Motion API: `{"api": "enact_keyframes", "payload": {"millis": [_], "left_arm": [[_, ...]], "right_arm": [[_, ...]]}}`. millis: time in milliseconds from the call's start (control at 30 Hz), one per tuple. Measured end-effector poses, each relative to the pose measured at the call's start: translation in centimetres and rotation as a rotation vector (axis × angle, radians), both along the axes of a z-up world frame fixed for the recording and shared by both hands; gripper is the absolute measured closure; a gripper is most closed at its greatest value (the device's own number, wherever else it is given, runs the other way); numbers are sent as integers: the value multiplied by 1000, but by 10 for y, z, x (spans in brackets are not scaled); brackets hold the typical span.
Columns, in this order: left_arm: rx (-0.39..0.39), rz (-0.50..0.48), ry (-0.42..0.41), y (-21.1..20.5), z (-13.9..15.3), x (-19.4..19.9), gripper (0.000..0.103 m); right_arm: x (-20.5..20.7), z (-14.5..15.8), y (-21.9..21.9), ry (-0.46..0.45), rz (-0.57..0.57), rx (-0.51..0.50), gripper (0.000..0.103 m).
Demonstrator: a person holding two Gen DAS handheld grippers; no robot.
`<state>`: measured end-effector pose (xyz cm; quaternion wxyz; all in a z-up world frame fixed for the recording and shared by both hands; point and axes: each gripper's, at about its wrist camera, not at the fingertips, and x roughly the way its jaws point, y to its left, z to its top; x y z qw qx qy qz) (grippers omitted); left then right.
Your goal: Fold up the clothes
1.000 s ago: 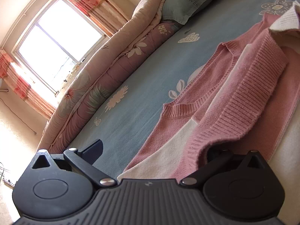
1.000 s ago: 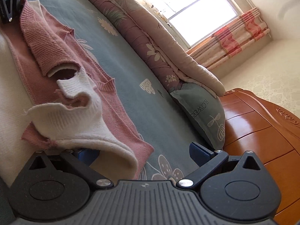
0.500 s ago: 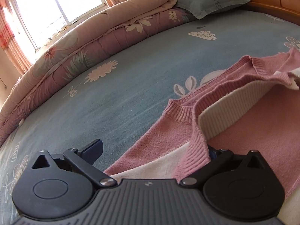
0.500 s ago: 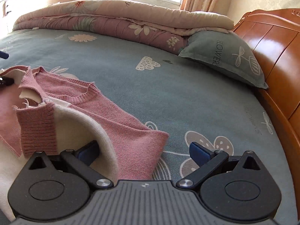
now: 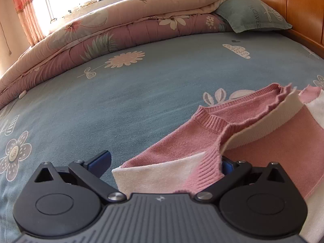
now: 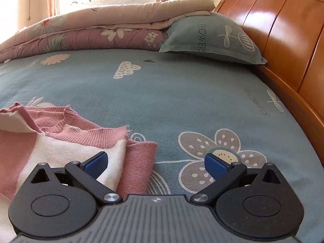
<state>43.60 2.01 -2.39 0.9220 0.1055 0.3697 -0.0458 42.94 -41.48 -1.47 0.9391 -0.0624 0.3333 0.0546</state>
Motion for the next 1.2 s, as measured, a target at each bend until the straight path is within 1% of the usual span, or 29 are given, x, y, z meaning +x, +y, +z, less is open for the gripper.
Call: {"api": "enact_keyframes", "payload": {"millis": [100, 167, 267, 333, 367, 433, 500, 600, 633, 700, 733, 767, 800, 867, 900, 967, 1033, 1067, 1133, 1167, 1200], "left_arm": [[-62, -22, -11, 5, 9, -5, 0], [-111, -17, -20, 10, 15, -5, 0], [-181, 25, -23, 23, 24, 0, 0], [-192, 69, -34, 31, 28, 2, 1], [-201, 82, -36, 34, 30, 3, 1], [-247, 56, -27, 36, 32, -1, 1], [-280, 5, -11, 33, 32, -7, 1], [-296, -97, 30, 19, 20, -18, 1], [-297, -120, 49, 16, 13, -21, 1], [-286, -126, 102, 12, -6, -27, 1], [-256, -104, 132, 12, -17, -29, 1], [-210, -64, 171, 13, -29, -31, 1], [-192, -36, 186, 16, -34, -35, 1], [-240, -12, 153, 26, -31, -59, 1], [-275, -37, 127, 28, -24, -71, 1], [-312, -118, 59, 25, -11, -96, 1], [-300, -197, 22, 16, -7, -115, 1], [-291, -218, 31, 12, -11, -119, 1], [-286, -192, 103, 8, -28, -122, 1], [-283, -183, 129, 7, -34, -124, 1], [-278, -184, 125, 7, -35, -131, 1]], "right_arm": [[-14, 8, 9, -35, 68, -16, 0], [-24, 12, 16, -44, 134, 4, 0], [-40, 14, 29, -22, 260, 72, 0], [-52, 11, 39, -10, 343, 99, 0], [-58, 8, 44, -6, 384, 104, 0], [-66, 0, 54, 8, 434, 71, 0], [-66, -10, 56, 35, 426, 44, 0], [-61, -24, 46, 70, 373, 75, 0], [-63, -25, 44, 62, 366, 96, 0], [-66, -23, 40, 55, 352, 122, 0], [-67, -22, 38, 54, 345, 129, 0], [-69, -21, 37, 54, 338, 137, 0], [-70, -20, 36, 54, 331, 143, 0], [-79, -11, 33, 51, 309, 144, 0], [-86, -5, 32, 39, 310, 154, 0], [-101, 3, 33, 23, 342, 186, 0], [-113, 5, 36, 25, 373, 202, 0], [-117, 4, 39, 35, 385, 202, 0], [-120, -8, 40, 76, 357, 176, 0], [-122, -16, 35, 96, 328, 185, 0], [-125, -23, 30, 109, 303, 195, 0]]}}
